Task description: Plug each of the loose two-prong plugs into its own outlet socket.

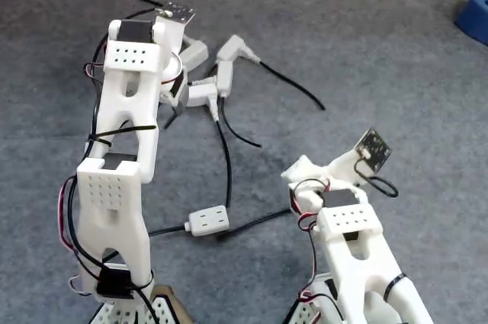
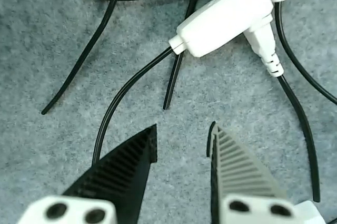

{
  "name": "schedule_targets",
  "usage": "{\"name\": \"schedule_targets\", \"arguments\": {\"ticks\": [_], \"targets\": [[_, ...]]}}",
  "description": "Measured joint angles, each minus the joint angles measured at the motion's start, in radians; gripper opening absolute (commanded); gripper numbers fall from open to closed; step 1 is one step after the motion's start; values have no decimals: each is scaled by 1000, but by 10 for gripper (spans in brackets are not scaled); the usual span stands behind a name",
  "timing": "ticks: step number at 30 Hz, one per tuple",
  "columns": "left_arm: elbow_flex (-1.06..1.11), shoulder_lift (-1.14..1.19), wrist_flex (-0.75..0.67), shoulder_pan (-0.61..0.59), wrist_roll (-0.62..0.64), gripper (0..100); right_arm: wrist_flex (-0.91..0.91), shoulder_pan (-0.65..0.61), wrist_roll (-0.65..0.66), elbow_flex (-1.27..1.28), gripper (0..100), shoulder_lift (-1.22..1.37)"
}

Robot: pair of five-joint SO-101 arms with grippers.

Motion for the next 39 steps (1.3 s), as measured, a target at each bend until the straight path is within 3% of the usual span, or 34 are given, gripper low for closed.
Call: {"name": "schedule_targets", "arguments": {"ticks": [21, 28, 39], "targets": [[6, 0, 0, -29, 0, 171, -115, 49, 0, 69, 385, -2], [6, 0, 0, -55, 0, 171, -114, 57, 0, 75, 200, -2], [6, 0, 0, -54, 0, 171, -206, 57, 2, 164, 190, -12]]}}
